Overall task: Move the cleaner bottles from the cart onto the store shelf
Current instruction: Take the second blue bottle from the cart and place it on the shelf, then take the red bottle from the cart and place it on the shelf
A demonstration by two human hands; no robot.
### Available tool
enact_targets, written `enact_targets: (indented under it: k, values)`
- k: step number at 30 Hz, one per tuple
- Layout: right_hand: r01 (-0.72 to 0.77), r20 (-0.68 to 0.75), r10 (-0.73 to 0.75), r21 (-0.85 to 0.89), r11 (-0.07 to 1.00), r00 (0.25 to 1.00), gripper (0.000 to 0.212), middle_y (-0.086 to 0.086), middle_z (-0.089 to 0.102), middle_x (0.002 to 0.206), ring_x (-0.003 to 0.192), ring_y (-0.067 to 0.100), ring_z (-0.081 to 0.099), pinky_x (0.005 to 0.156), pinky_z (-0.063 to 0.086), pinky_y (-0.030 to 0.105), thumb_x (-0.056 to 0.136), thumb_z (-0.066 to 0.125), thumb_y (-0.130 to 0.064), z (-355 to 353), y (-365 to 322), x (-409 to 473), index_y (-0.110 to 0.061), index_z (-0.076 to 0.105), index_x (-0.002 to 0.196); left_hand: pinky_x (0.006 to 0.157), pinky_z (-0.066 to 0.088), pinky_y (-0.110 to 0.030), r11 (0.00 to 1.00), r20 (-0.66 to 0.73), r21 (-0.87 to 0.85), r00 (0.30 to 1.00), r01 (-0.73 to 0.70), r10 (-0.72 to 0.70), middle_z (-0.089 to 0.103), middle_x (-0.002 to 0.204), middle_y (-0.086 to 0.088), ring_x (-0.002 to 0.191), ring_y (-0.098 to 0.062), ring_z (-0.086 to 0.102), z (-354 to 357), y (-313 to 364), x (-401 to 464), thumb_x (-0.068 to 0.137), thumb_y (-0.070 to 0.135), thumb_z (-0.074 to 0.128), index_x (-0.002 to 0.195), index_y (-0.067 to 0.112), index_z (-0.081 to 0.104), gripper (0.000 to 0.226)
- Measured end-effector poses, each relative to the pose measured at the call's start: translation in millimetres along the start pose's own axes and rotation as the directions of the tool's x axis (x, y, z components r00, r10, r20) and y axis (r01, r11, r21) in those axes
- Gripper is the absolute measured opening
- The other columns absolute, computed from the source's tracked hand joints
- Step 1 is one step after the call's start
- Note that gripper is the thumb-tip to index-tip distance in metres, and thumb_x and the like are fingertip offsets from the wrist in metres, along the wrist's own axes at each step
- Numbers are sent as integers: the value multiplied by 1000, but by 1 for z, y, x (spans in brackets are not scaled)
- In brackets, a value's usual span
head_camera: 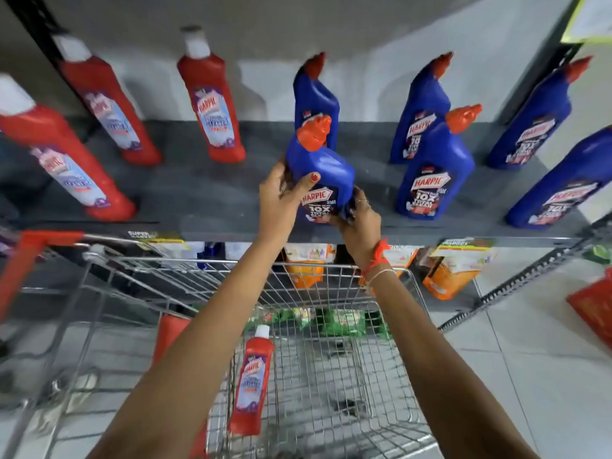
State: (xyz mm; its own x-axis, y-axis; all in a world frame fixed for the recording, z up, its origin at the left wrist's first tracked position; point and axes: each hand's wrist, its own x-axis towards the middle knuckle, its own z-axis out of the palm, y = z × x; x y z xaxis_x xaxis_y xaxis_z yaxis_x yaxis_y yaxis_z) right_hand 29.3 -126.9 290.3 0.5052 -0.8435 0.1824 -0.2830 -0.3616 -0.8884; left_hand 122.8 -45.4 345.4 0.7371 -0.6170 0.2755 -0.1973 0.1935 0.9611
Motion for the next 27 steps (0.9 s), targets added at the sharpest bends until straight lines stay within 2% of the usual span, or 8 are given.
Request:
enact_targets:
  k: [2,7,12,15,20,23,25,27]
  values:
    - [-13,-3,13,-9,1000,1000,59,22,66,111,100,35,62,73,40,23,74,72,-7,1,5,10,-1,45,126,58,42,-3,1000,26,22,1000,8,-9,64,98,-28,61,7,60,6,-8,12,79,3,62,105,-12,52,32]
    - [-75,-18,75,17,997,997,60,23,63,115,104,33,61,75,37,13,77,68,-4,10,20,19,-2,40,130,68,47,-5,996,8,83,1000,26,-26,66,100,-15,74,7,61,17,-36,27,83,12,60,109,-4,54,31]
    - [-123,-24,123,19,992,992,58,18,61,124,113,31,57,89,44,26,82,64,-9,15,18,20,-7,37,133,85,51,-15,990,33,123,997,61,-66,61,119,-21,105,-21,60,13,-43,27,84,14,59,122,-3,48,43]
    - [-77,-182,100,127,989,978,58,17,57,129,118,30,55,101,46,42,81,62,-5,25,23,0,-6,36,133,88,44,-7,999,-44,14,998,49,-48,40,141,-15,125,-24,45,2,-41,2,87,11,53,134,2,32,52]
    - [-73,-447,192,270,960,874,32,-12,58,86,76,-8,58,66,51,12,77,49,8,68,57,-87,-6,56,105,78,44,-9,987,-308,156,947,-43,90,44,117,-12,100,-10,53,-52,-106,-83,89,3,47,121,3,45,32]
    - [-316,-264,356,182,931,897,23,3,66,82,73,8,63,64,56,28,76,53,6,117,105,-141,-1,59,98,81,44,-10,913,-357,325,926,245,-121,52,111,-21,91,7,51,-104,-184,-127,88,4,46,115,-3,51,28]
    - [-519,-83,523,70,852,848,20,19,69,92,81,30,65,70,55,37,79,57,3,146,140,-171,2,60,99,94,48,-31,792,-379,320,836,520,-396,58,113,-26,102,-14,56,-134,-229,-148,88,8,48,112,-5,53,28]
    - [-659,119,664,-82,747,738,23,24,68,101,86,26,62,74,53,26,80,61,-2,172,168,-197,5,60,102,98,45,-45,629,-411,263,675,732,-613,58,117,-28,110,-34,56,-155,-264,-166,89,14,48,112,-5,54,30]
